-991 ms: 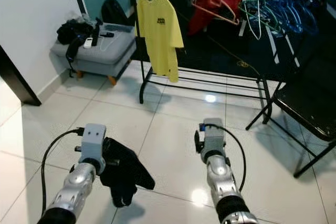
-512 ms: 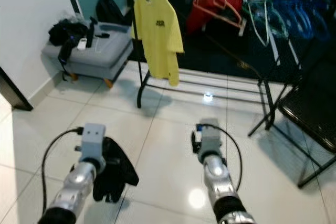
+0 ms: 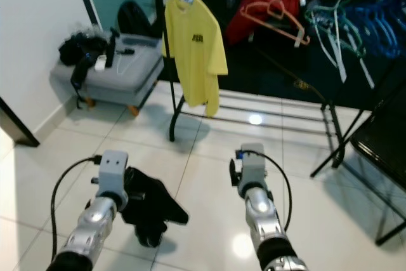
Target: Hang hanger
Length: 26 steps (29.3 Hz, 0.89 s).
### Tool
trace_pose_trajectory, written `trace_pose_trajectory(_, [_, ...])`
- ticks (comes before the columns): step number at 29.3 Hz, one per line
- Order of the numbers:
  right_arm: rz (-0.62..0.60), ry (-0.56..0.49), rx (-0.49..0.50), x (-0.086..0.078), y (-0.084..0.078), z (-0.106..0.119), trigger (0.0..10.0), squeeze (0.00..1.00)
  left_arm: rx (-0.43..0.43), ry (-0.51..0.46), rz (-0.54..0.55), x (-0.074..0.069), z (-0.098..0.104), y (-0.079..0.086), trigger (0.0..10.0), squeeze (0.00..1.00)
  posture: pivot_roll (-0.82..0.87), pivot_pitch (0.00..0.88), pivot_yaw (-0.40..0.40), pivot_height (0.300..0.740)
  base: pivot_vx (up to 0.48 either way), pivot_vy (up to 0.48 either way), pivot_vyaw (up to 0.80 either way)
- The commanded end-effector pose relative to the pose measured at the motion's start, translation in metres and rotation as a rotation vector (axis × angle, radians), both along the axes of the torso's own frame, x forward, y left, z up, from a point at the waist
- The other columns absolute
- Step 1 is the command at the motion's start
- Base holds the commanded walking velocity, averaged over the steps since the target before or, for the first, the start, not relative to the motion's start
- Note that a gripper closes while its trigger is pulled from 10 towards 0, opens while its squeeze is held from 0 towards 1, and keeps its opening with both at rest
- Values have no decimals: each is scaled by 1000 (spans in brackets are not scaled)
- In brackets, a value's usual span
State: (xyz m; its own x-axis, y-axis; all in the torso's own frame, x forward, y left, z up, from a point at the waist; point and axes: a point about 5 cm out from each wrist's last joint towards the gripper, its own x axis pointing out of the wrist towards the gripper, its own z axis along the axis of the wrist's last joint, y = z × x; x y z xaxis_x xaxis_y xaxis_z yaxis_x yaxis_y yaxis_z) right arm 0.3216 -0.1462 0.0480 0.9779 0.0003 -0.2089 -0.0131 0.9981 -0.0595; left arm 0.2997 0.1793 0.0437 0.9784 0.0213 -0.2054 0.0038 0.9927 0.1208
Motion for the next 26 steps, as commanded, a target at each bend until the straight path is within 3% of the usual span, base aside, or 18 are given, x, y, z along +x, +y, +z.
trace_pose_trajectory(1, [1, 30, 21, -5, 5, -7, 10000, 0, 34, 10, -3, -3, -3, 5, 10000, 0, -6, 111, -38, 740, 0, 0, 0])
trace_pose_trajectory(7, [-1, 31, 22, -5, 6, -8, 10000, 0, 88, 19, -25, -3, -4, 6, 10000, 0, -3, 103, -32, 740, 0, 0, 0])
trace_pose_trajectory(17, [1, 31, 26, -5, 7, -8, 10000, 0, 82, 9, -43, -2, -3, 5, 10000, 0, -1, 97, -31, 740, 0, 0, 0])
trace_pose_trajectory(19, [4, 30, 27, -5, 9, -8, 10000, 0, 122, 19, -82, -2, -4, 3, 10000, 31, 1, 89, -29, 740, 0, -480, 0])
trace_pose_trajectory(26, [3, 26, 29, -4, 9, -7, 10000, 0, 76, 18, -20, -1, -2, 8, 10000, 0, 2, 82, -29, 740, 0, -137, 0])
